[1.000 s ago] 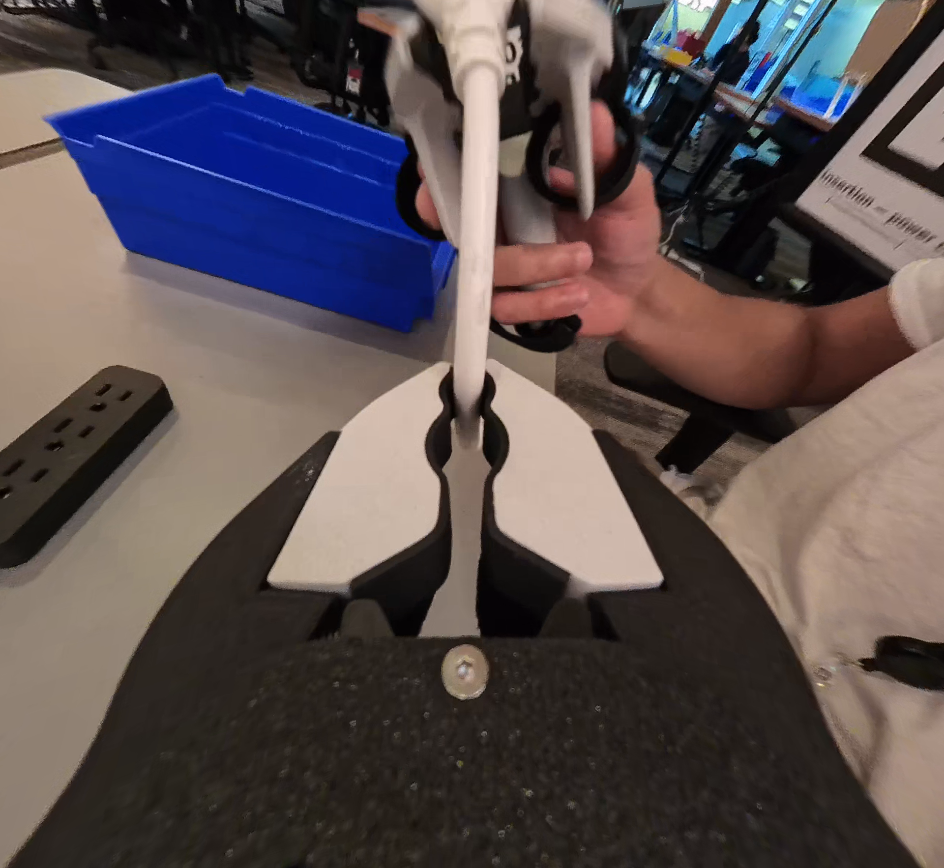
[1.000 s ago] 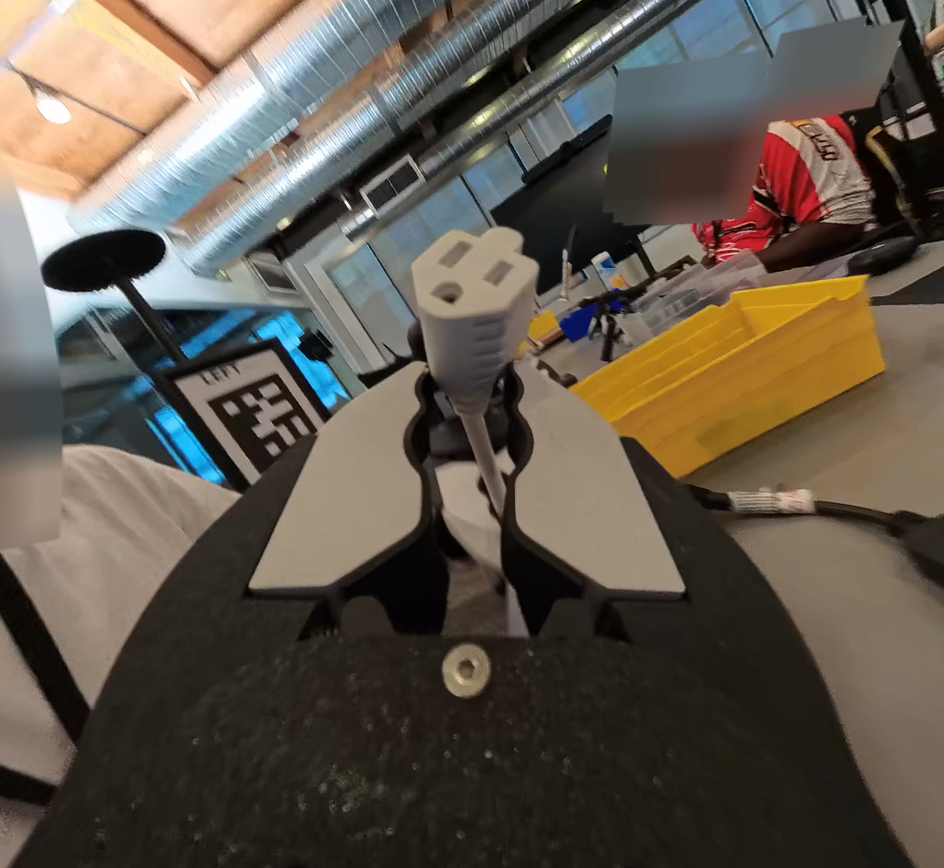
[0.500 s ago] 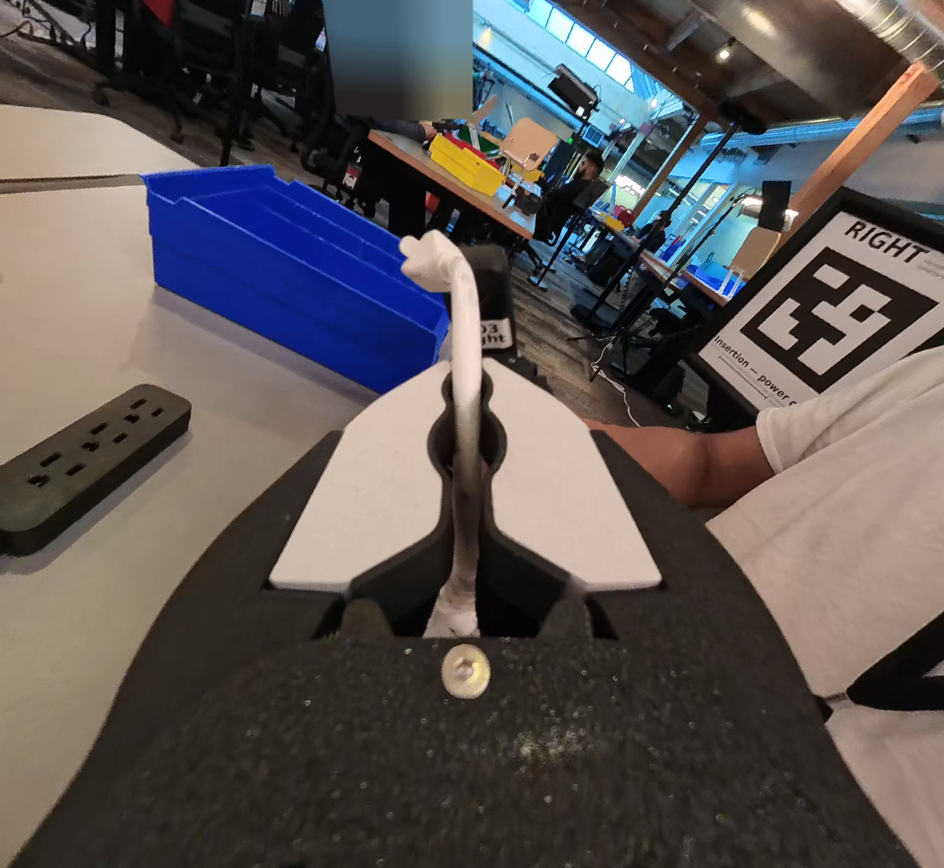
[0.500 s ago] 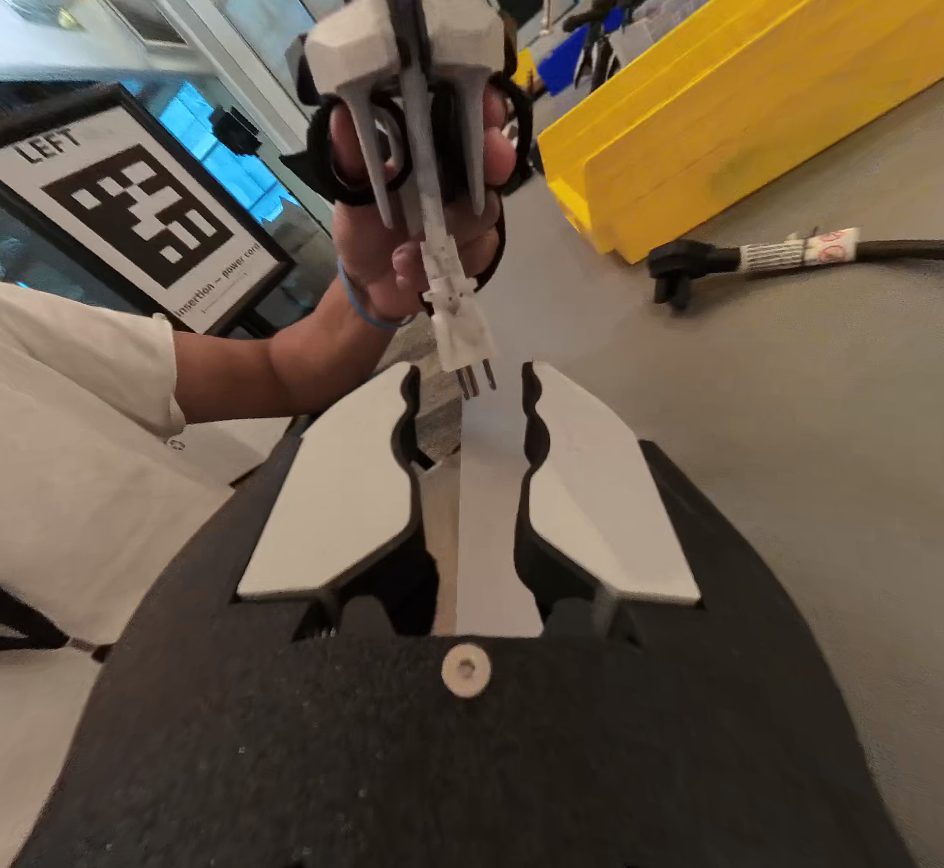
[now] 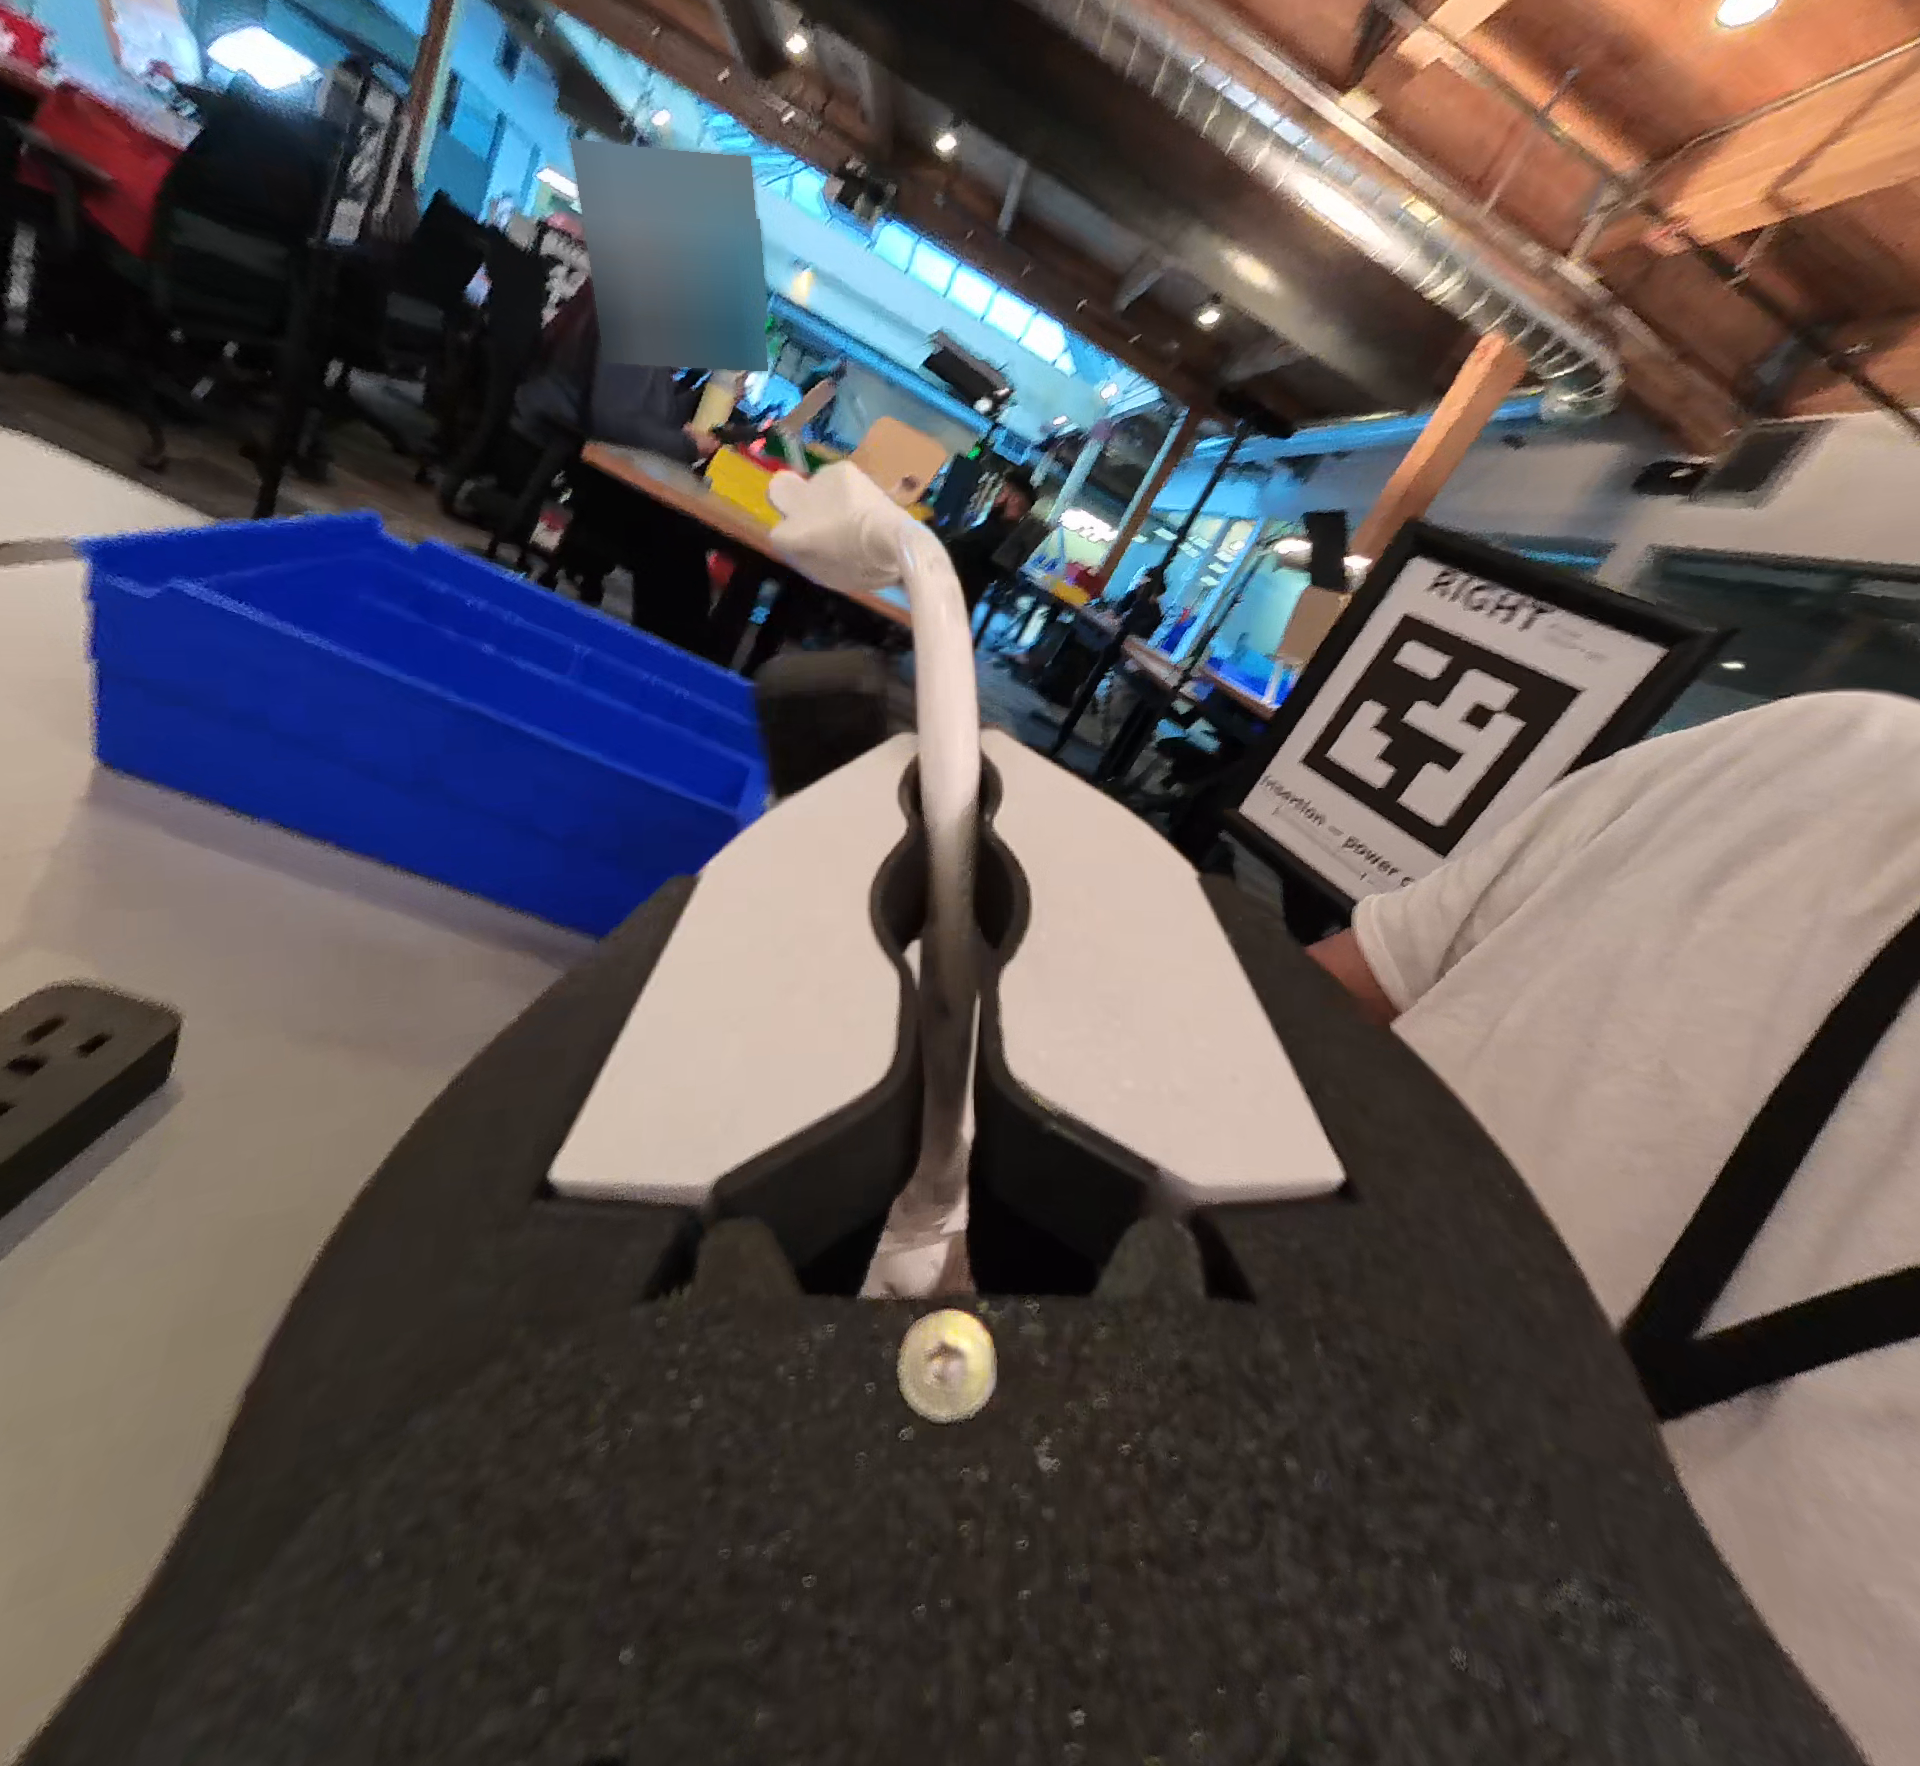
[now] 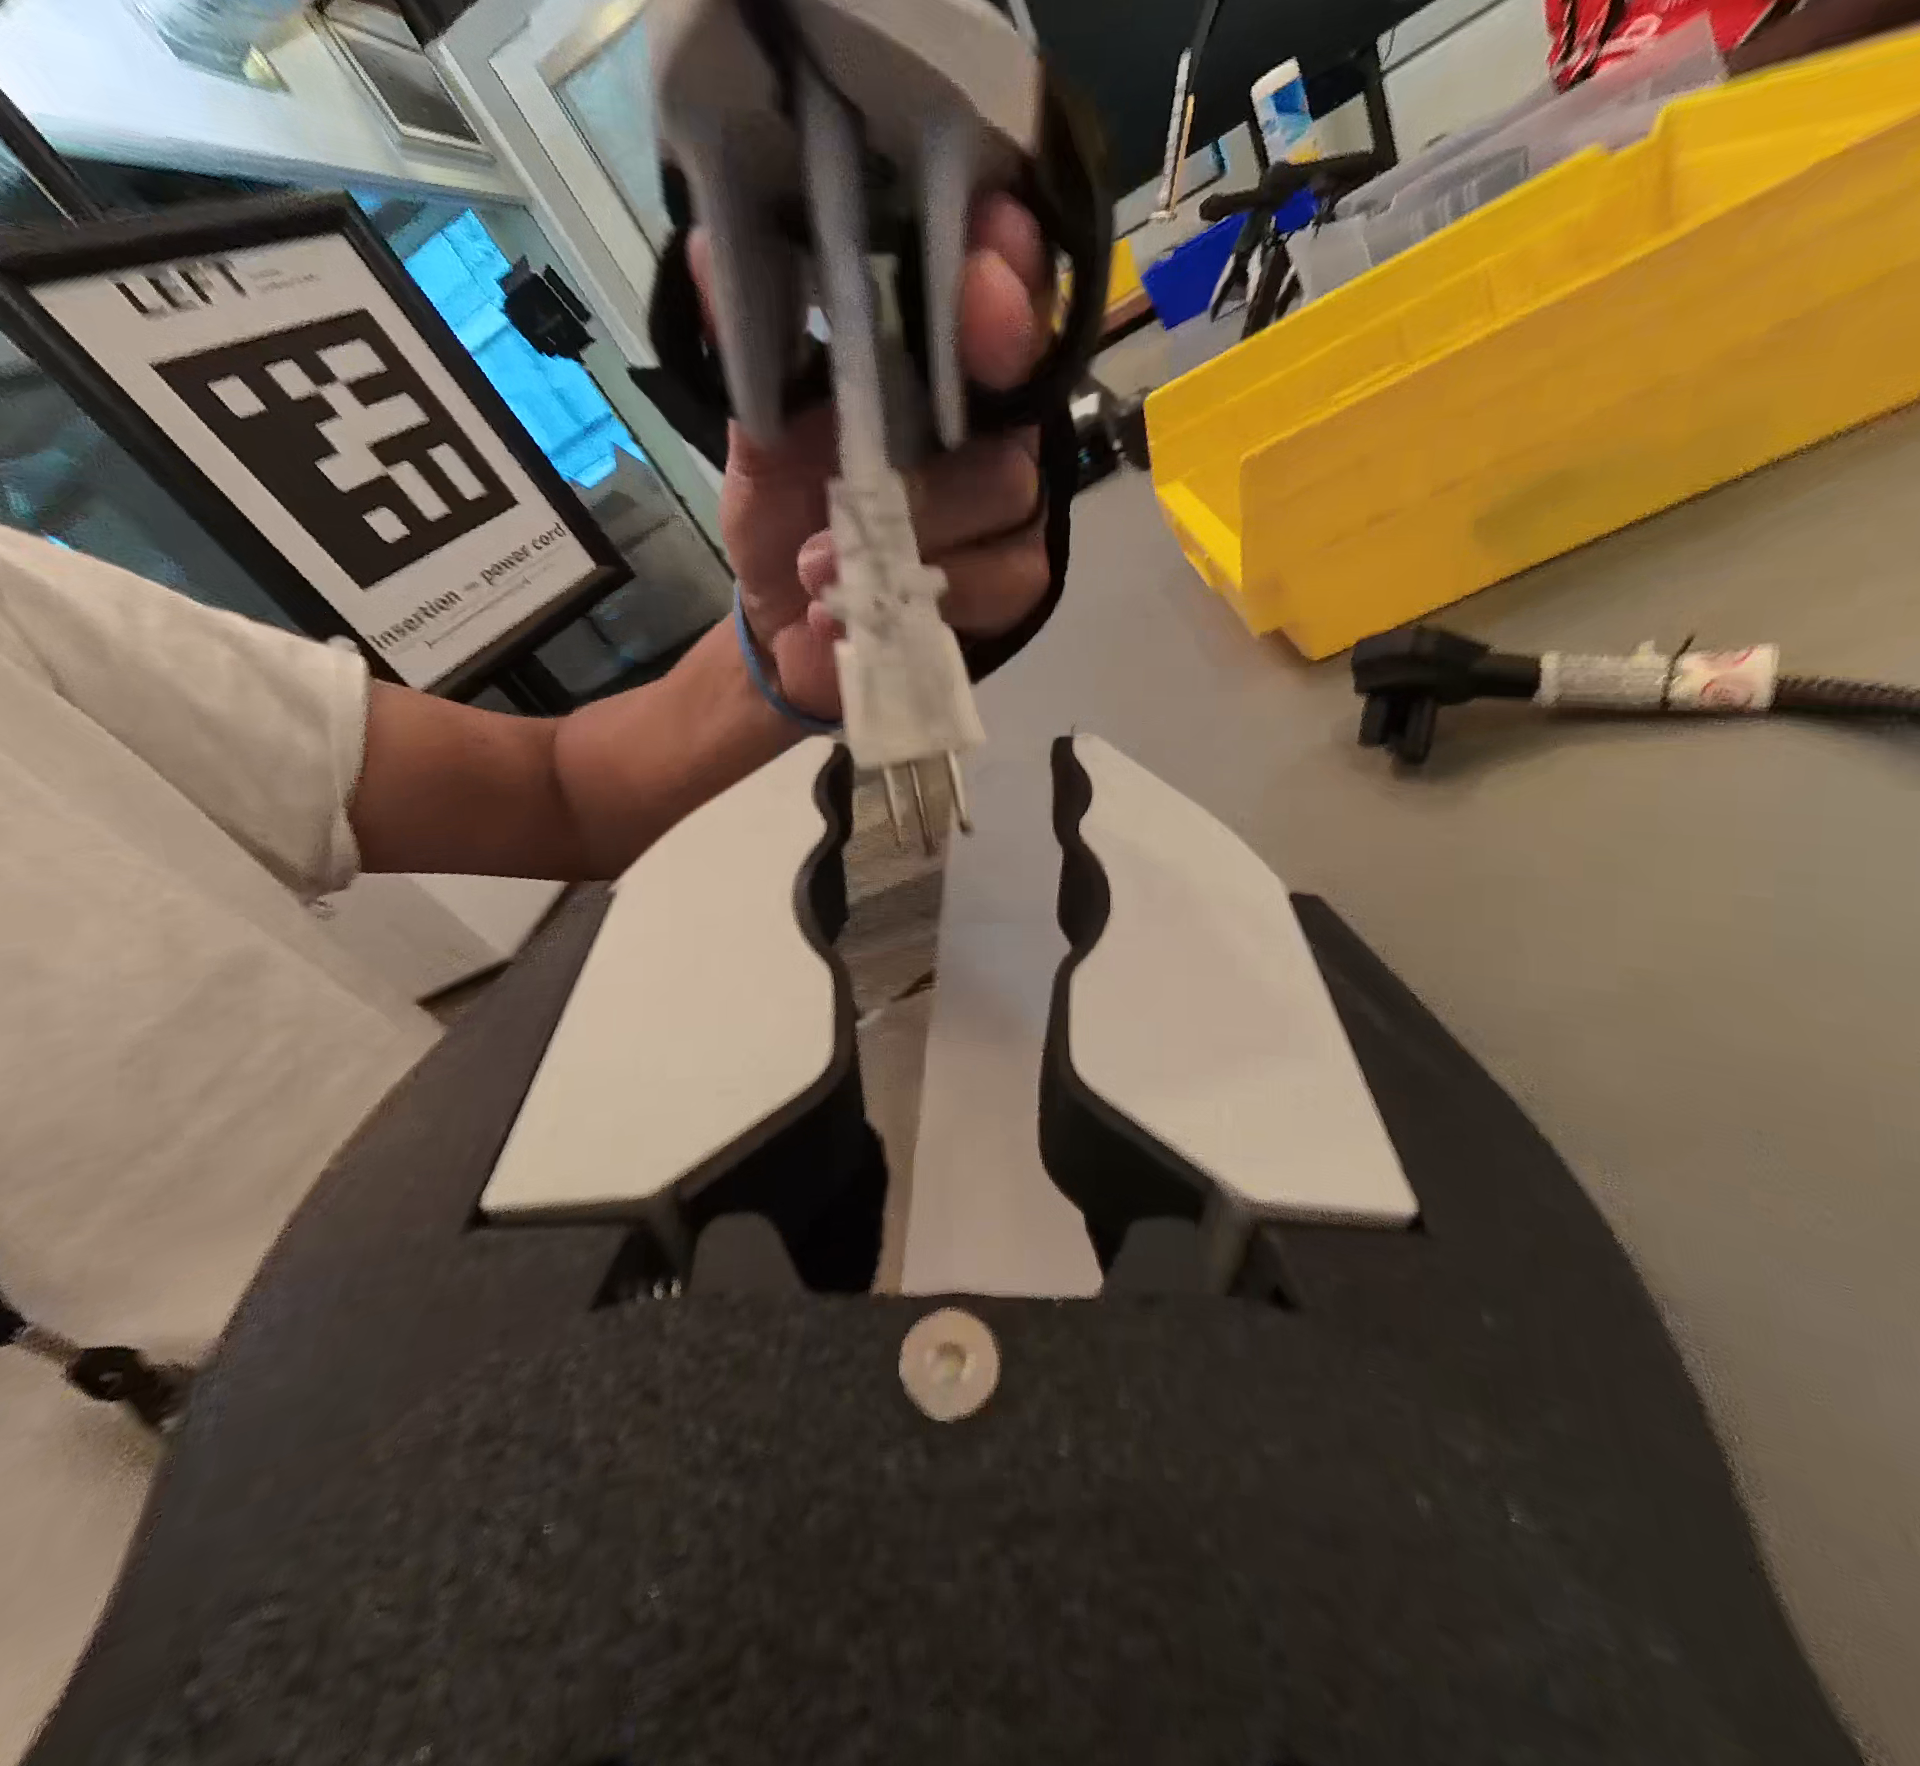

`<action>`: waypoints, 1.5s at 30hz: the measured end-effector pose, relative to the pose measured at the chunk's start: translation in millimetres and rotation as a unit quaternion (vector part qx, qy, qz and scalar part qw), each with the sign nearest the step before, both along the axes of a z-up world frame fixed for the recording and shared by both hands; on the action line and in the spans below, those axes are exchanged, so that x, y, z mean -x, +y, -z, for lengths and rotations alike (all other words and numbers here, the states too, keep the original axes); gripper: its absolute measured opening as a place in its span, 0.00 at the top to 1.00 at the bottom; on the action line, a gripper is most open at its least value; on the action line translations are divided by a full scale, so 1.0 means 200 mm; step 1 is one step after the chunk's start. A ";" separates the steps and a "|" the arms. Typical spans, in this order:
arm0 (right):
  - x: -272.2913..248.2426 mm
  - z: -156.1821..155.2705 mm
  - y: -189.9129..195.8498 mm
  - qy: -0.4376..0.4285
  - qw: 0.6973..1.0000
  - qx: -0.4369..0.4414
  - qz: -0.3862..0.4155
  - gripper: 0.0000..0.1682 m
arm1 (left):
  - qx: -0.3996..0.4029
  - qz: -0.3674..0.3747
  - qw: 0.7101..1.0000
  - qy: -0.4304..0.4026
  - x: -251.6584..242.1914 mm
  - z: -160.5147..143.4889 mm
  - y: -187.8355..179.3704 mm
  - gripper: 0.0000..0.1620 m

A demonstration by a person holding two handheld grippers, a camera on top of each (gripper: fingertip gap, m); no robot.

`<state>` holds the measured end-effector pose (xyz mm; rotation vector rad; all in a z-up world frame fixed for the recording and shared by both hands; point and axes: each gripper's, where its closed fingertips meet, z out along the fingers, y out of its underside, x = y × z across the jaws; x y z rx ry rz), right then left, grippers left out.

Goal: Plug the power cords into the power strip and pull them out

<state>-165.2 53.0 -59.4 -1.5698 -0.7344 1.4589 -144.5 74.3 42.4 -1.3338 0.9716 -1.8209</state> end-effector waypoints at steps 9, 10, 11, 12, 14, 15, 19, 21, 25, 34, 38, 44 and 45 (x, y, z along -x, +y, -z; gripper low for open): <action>0.11 -0.11 -0.07 0.051 0.997 0.009 -0.062 0.80 | -0.038 0.027 0.998 0.046 -0.10 0.04 -0.13 0.98; 0.11 -0.12 -0.06 0.053 0.997 0.002 -0.057 0.82 | -0.040 0.024 0.998 0.048 -0.11 0.04 -0.12 0.98; 0.11 -0.12 -0.06 0.054 0.997 -0.003 -0.054 0.85 | -0.046 0.017 0.997 0.055 -0.12 0.05 -0.11 0.98; 0.10 -0.11 -0.05 0.048 0.998 -0.005 -0.047 0.86 | -0.054 0.007 0.996 0.065 -0.12 0.06 -0.10 0.97; 0.09 -0.10 -0.05 0.044 0.998 -0.005 -0.049 0.86 | -0.068 0.005 0.995 0.072 -0.12 0.06 -0.11 0.97; 0.10 -0.10 -0.07 0.045 0.997 -0.005 -0.061 0.86 | -0.071 0.005 0.995 0.070 -0.13 0.07 -0.12 0.97; 0.07 -0.13 -0.06 0.080 0.995 0.009 -0.065 0.86 | -0.089 -0.012 0.994 0.064 -0.12 0.06 -0.11 0.89; 0.01 -0.18 -0.02 0.120 0.991 0.029 -0.048 0.86 | -0.115 -0.046 0.988 0.096 -0.09 0.10 -0.05 0.85; -0.02 -0.08 0.02 0.031 0.999 0.007 -0.009 0.86 | -0.158 -0.059 0.977 0.135 -0.09 0.18 -0.06 0.89; -0.11 -0.05 -0.02 0.016 1.000 0.000 0.000 0.82 | -0.160 -0.045 0.975 0.150 -0.08 0.20 -0.07 0.95; -0.32 -0.09 0.06 0.032 0.997 0.011 0.065 0.77 | -0.164 -0.073 0.971 0.157 0.01 0.19 0.03 0.95; -0.40 -0.16 0.07 -0.033 0.995 -0.033 0.084 0.74 | -0.145 -0.072 0.973 0.163 0.08 0.24 0.11 0.95; -0.38 -0.15 0.07 -0.068 0.993 -0.048 0.089 0.73 | -0.142 -0.067 0.975 0.159 0.08 0.24 0.11 0.95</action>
